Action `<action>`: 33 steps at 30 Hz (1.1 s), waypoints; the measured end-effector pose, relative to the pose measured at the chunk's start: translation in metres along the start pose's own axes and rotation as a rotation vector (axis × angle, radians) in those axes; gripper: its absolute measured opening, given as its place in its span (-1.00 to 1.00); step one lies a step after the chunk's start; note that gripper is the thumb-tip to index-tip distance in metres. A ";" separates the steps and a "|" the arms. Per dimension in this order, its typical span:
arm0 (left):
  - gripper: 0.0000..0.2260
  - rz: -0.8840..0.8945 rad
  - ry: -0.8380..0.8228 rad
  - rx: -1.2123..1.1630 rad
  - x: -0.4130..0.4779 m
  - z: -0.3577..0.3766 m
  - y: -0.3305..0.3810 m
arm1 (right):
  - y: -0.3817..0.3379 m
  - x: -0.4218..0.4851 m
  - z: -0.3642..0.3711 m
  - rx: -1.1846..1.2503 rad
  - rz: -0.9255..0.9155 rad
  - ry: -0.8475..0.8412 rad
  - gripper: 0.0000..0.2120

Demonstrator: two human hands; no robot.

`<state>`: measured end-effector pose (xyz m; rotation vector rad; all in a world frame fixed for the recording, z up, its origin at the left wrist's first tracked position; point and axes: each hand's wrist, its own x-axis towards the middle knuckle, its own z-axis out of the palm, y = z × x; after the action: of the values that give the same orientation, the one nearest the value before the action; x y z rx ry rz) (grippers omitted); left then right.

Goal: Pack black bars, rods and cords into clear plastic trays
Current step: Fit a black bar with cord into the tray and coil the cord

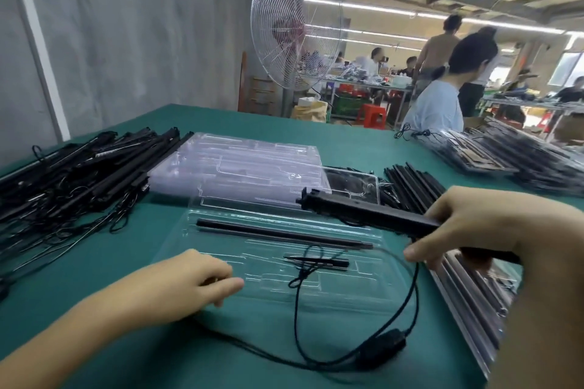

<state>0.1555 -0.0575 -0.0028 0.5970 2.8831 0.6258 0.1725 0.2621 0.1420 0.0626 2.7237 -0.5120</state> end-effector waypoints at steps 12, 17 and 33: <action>-0.50 0.444 0.119 0.229 0.028 0.066 0.062 | -0.001 0.008 0.001 0.200 -0.202 0.244 -0.85; -0.69 0.344 0.247 -0.292 0.025 0.048 0.088 | -0.001 0.004 -0.006 0.171 -0.336 0.421 -0.87; -0.45 -0.287 -0.016 -0.721 0.012 -0.018 0.008 | -0.013 0.097 0.037 0.266 -0.566 0.147 -0.84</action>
<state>0.1439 -0.0531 0.0165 0.0803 2.3877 1.4719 0.0936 0.2345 0.0794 -0.6403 2.7761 -1.0587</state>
